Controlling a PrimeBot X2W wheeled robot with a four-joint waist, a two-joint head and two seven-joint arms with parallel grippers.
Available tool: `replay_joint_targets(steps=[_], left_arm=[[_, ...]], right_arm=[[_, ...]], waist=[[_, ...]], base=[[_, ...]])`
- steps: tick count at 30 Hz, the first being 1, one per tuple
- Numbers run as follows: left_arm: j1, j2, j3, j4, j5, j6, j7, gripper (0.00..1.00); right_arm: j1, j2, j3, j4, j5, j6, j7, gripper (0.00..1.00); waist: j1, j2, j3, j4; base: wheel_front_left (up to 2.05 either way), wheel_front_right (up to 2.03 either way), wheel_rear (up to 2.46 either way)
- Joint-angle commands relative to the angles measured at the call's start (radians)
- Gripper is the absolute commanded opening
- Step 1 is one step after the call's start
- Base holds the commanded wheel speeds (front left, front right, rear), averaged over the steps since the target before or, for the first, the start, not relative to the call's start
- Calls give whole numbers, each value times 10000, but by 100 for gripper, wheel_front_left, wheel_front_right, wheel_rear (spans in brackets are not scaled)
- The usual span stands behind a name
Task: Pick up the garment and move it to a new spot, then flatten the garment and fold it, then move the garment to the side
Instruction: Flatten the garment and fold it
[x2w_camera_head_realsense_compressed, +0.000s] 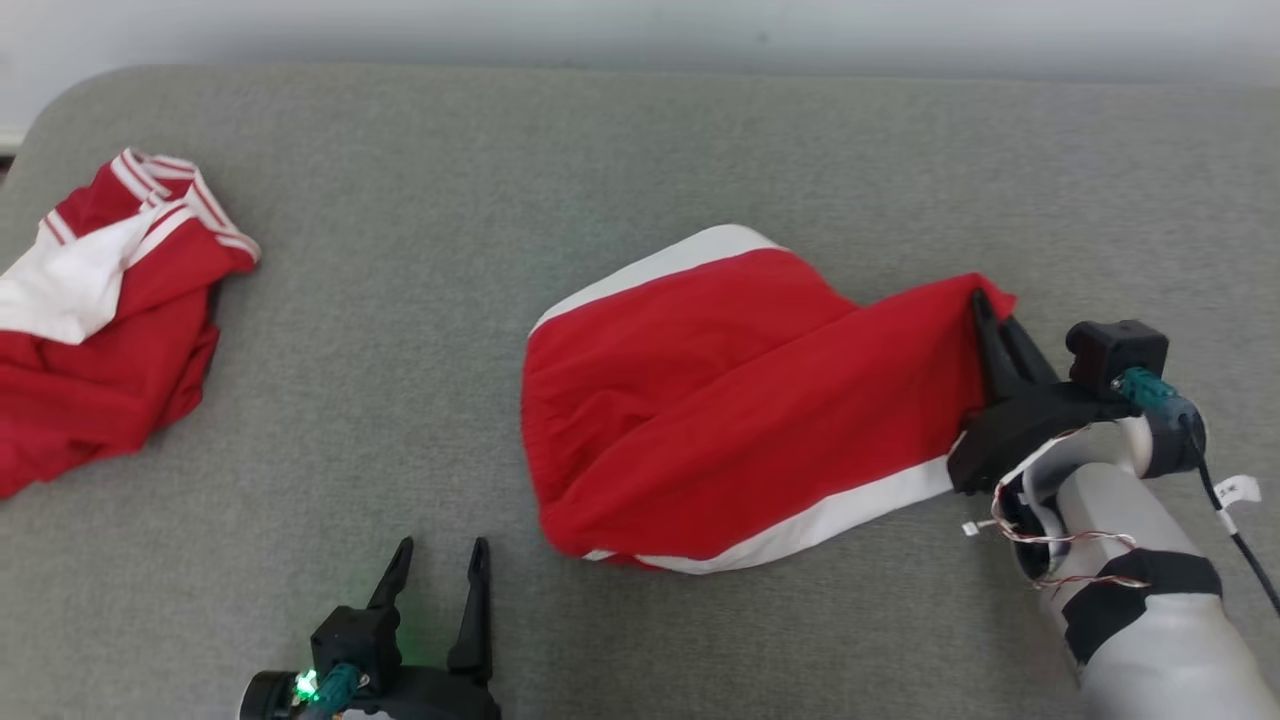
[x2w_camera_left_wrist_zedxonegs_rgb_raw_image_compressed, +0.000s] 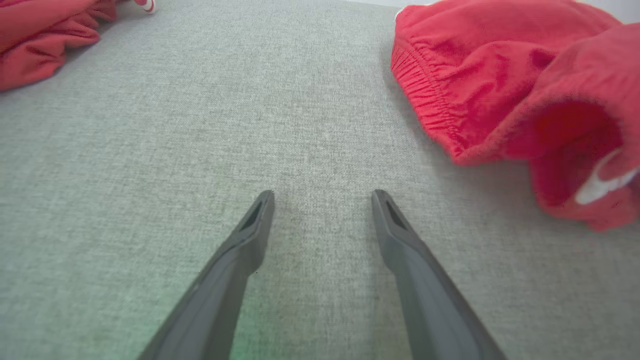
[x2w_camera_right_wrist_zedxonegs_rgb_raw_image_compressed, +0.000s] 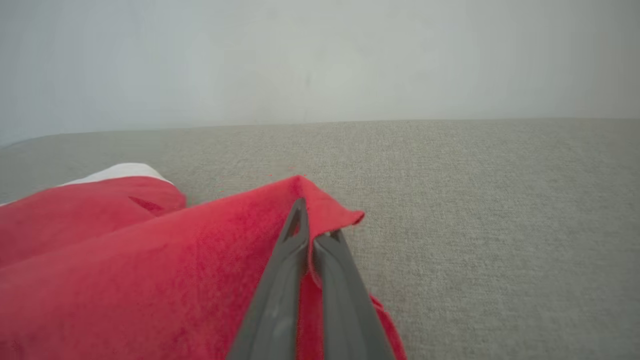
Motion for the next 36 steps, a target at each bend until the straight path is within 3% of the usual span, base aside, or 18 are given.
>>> replay_joint_targets(steps=[1, 3, 4, 5, 6, 12, 17, 25, 36], left_arm=[[-147, -5, -91, -9, -76, 47, 15, 100], [-202, -6, -220, -36, -149, 103, 16, 100], [-199, -2, -257, -50, -193, 123, 16, 100], [-198, -2, -299, -65, -220, 150, 16, 100], [-194, -5, -336, -94, -251, 189, 16, 100], [107, -2, -282, -237, -259, 217, 16, 100], [360, -2, -272, -434, -161, -145, 15, 100], [997, 3, -718, -432, -390, -745, 15, 100], [1113, 4, -666, -503, -786, -919, 15, 100]], right_arm=[[-170, -84, -133, 338, -200, -26, 0, 0], [-461, -117, -347, 918, -487, -26, 2, 0], [-580, -143, -479, 1122, -642, -26, 0, 31], [-661, -171, -658, 1226, -770, -26, 0, 96], [-699, -175, -838, 1251, -904, -26, 0, 100], [184, 126, -1935, 257, -1683, -26, 2, 100], [1436, 516, -2592, -978, -1945, -26, 2, 100], [3529, 1056, -2463, -2183, -1835, -26, 0, 100], [4781, 1437, -1853, -2825, -1585, -26, 0, 100]], waist=[[-1, -1, 489, 520], [-1, -1, 565, 646], [-1, -1, 585, 680], [-1, -1, 590, 699], [-1, -1, 582, 706], [-1, -1, 105, 362], [-1, -1, -546, -132], [-1, -1, -1426, -910], [-1, -1, -1674, -2000]], base=[[0, 0, 0], [0, 0, 0], [0, 0, 0], [0, 0, 0], [0, 0, 0], [0, 0, 0], [0, 0, 0], [0, 0, 0], [0, 0, 0]])
